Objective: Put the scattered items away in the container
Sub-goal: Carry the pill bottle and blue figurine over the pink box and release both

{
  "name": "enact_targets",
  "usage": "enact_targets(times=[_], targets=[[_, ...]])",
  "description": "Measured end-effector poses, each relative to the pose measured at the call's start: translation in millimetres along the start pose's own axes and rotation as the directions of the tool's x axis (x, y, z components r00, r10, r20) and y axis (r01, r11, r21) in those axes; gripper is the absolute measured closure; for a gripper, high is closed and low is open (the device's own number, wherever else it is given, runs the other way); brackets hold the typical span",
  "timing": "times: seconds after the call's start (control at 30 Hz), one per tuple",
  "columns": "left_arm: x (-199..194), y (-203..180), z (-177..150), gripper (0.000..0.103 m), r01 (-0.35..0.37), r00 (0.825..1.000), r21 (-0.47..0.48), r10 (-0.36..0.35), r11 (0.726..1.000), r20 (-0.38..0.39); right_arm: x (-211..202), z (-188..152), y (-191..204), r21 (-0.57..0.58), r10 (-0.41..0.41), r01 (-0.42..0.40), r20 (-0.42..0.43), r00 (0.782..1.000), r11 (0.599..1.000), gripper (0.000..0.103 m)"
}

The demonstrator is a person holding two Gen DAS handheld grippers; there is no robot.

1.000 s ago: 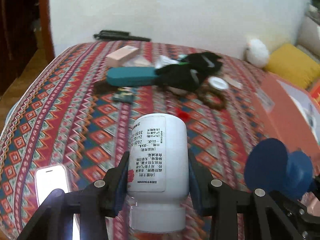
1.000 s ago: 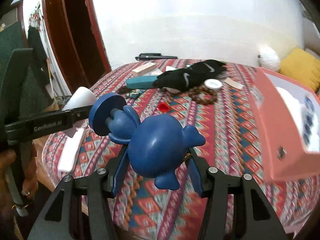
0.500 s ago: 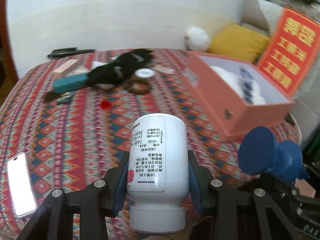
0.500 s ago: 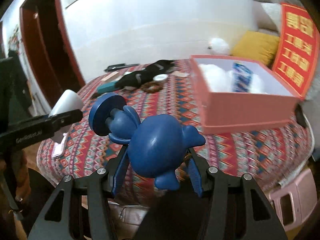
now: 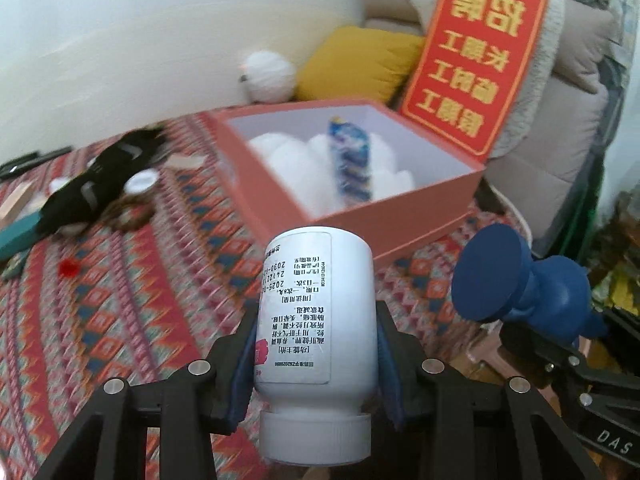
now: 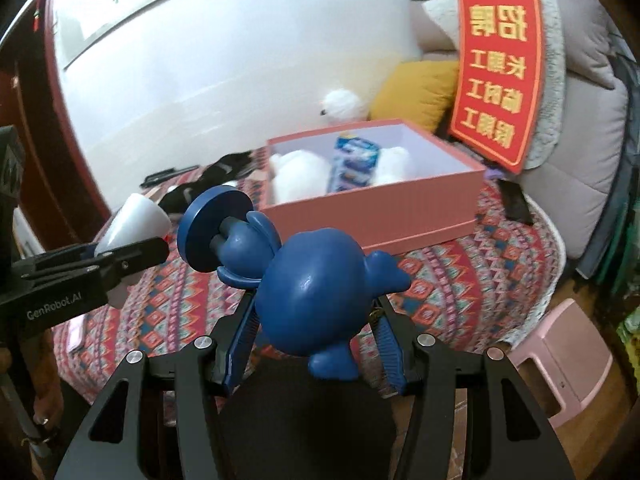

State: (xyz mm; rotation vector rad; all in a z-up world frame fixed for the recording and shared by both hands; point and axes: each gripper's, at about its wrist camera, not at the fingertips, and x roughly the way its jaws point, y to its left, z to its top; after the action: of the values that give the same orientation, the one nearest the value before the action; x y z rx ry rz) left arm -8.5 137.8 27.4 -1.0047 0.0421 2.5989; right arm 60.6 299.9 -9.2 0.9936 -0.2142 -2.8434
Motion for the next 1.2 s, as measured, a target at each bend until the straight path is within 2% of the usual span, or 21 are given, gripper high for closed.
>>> enact_targets(times=[0.17, 0.43, 0.7, 0.77, 0.83, 0.87, 0.9, 1.0, 1.2], targets=[[26.2, -18.0, 42.6, 0.059, 0.035, 0.999, 0.038, -0.036, 0.999, 0.016, 9.7, 29.0, -24.2, 0.008, -0.040, 0.040, 0.027, 0.999, 0.999, 0.046], [87.6, -30.1, 119.4, 0.059, 0.040, 0.999, 0.081, -0.042, 0.996, 0.026, 56.7, 96.6, -55.8, 0.003, -0.083, 0.083, 0.069, 0.994, 0.997, 0.046], [187.7, -18.8, 204.0, 0.059, 0.019, 1.000, 0.070, -0.021, 0.997, 0.021, 148.1, 165.5, -93.0, 0.034, -0.108, 0.105, 0.074, 0.991, 0.994, 0.046], [212.0, -15.0, 218.7, 0.058, 0.033, 0.999, 0.062, -0.034, 0.998, 0.015, 174.2, 178.4, -102.5, 0.040, -0.127, 0.124, 0.064, 0.990, 0.991, 0.045], [229.4, -10.1, 228.8, 0.040, 0.038, 0.999, 0.042, -0.039, 0.998, 0.018, 196.0, 186.2, -111.0, 0.048, -0.174, 0.172, 0.039, 0.984, 0.984, 0.041], [235.2, -7.1, 231.9, 0.020, 0.038, 0.999, 0.028, -0.038, 0.999, 0.023, 203.1, 187.7, -115.1, 0.058, -0.196, 0.194, 0.037, 0.980, 0.979, 0.033], [240.5, -4.1, 234.7, 0.008, 0.036, 0.999, 0.014, -0.037, 0.999, 0.030, 205.6, 187.7, -118.4, 0.070, -0.207, 0.204, 0.050, 0.977, 0.977, 0.023], [241.4, 5.4, 234.1, 0.005, 0.023, 0.998, -0.004, -0.023, 1.000, 0.057, 208.2, 187.3, -123.1, 0.084, -0.250, 0.243, 0.090, 0.964, 0.967, 0.012], [229.6, 28.7, 214.5, 0.005, -0.011, 1.000, -0.032, 0.011, 0.999, 0.019, 187.6, 184.3, -111.7, 0.093, -0.220, 0.211, 0.109, 0.969, 0.973, 0.012]])
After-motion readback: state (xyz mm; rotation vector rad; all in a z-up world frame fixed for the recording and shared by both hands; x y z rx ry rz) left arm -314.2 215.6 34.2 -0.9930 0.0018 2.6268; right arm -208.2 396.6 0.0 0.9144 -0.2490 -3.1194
